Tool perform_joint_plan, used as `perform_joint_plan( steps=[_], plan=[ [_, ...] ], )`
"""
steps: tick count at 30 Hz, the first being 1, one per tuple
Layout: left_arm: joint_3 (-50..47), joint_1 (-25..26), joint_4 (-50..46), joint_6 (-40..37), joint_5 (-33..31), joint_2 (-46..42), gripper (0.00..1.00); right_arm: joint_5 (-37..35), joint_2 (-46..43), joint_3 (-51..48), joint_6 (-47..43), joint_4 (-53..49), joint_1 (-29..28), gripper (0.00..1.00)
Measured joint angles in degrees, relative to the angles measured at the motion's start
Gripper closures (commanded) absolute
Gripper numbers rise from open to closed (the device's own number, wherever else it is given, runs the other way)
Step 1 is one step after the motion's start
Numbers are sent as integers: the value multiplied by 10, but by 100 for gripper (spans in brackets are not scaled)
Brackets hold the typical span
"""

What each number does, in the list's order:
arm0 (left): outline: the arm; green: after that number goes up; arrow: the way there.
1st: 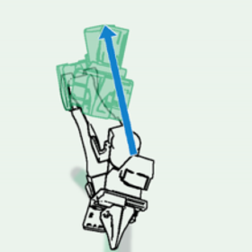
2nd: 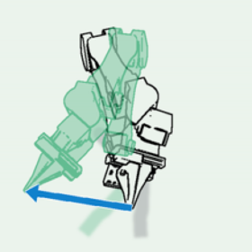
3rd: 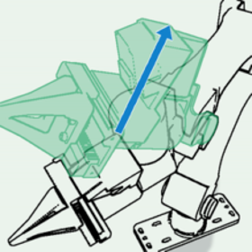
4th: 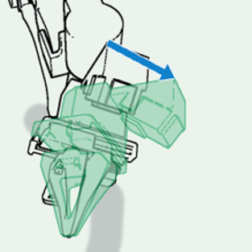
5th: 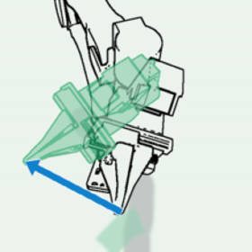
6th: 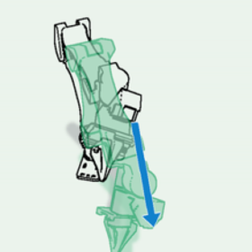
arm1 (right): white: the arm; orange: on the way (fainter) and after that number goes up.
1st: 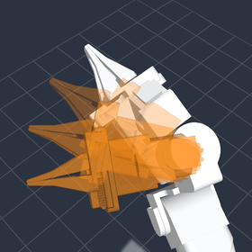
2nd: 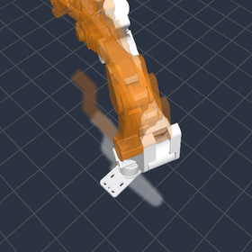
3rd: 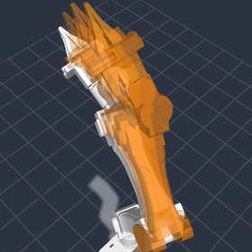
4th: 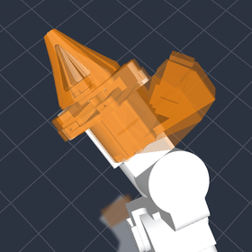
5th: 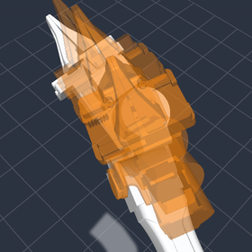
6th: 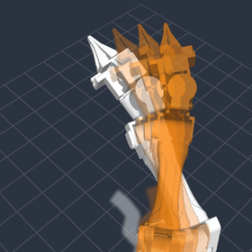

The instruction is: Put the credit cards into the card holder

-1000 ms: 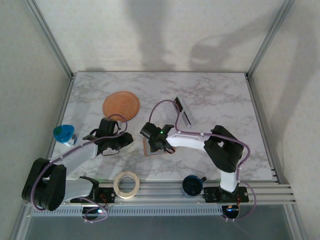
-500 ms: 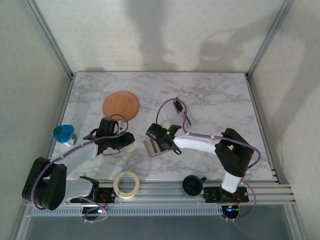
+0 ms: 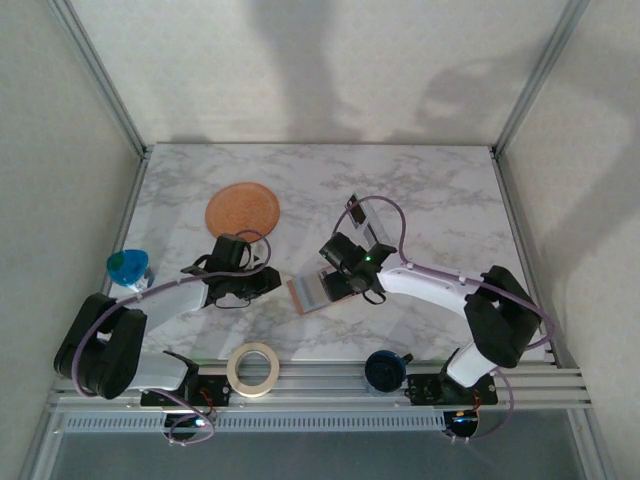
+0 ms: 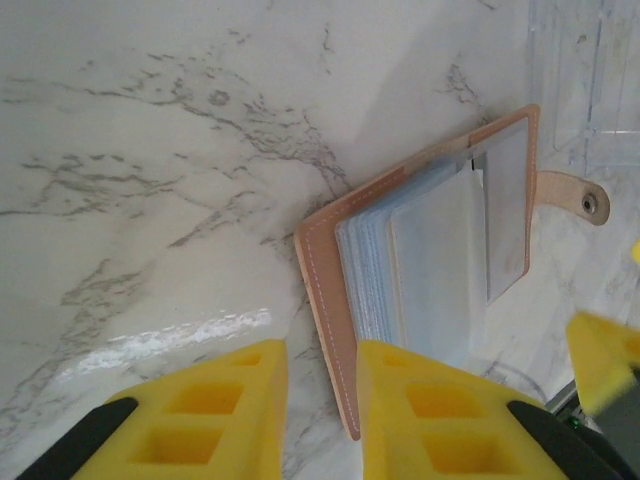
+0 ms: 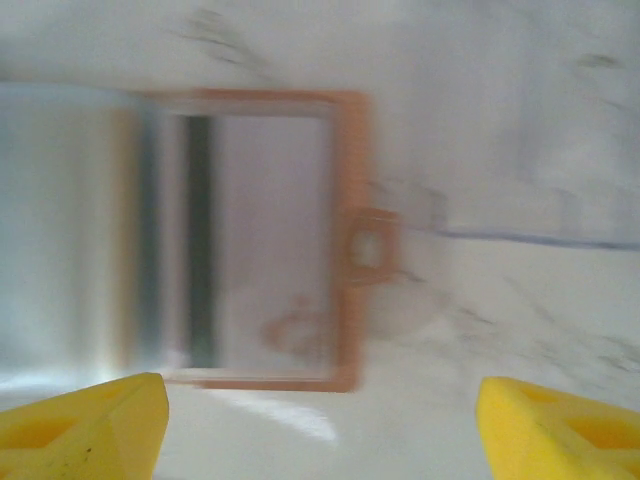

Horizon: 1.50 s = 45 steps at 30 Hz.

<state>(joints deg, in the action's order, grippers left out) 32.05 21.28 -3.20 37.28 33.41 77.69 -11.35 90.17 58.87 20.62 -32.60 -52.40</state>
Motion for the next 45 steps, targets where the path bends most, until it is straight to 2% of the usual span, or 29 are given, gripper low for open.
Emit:
perform_joint_plan(
  steps=[7,12,20,29,34,45],
  plan=[
    [4,0,18,5,-2,11,77,49,76,46,-33,48,-43,19],
    [4,0,17,6,-2,11,77,47,111,48,-36,56,-45,20],
    [4,0,17,6,0,11,77,-12,124,48,-32,52,-45,26],
    [7,16,39,7,20,29,77,-81,122,48,-22,37,-44,26],
    [24,50,81,31,34,57,85,-91,121,48,-17,32,-38,26],
    [48,75,205,99,54,137,99,-92,88,21,-4,55,-11,26]
  ],
)
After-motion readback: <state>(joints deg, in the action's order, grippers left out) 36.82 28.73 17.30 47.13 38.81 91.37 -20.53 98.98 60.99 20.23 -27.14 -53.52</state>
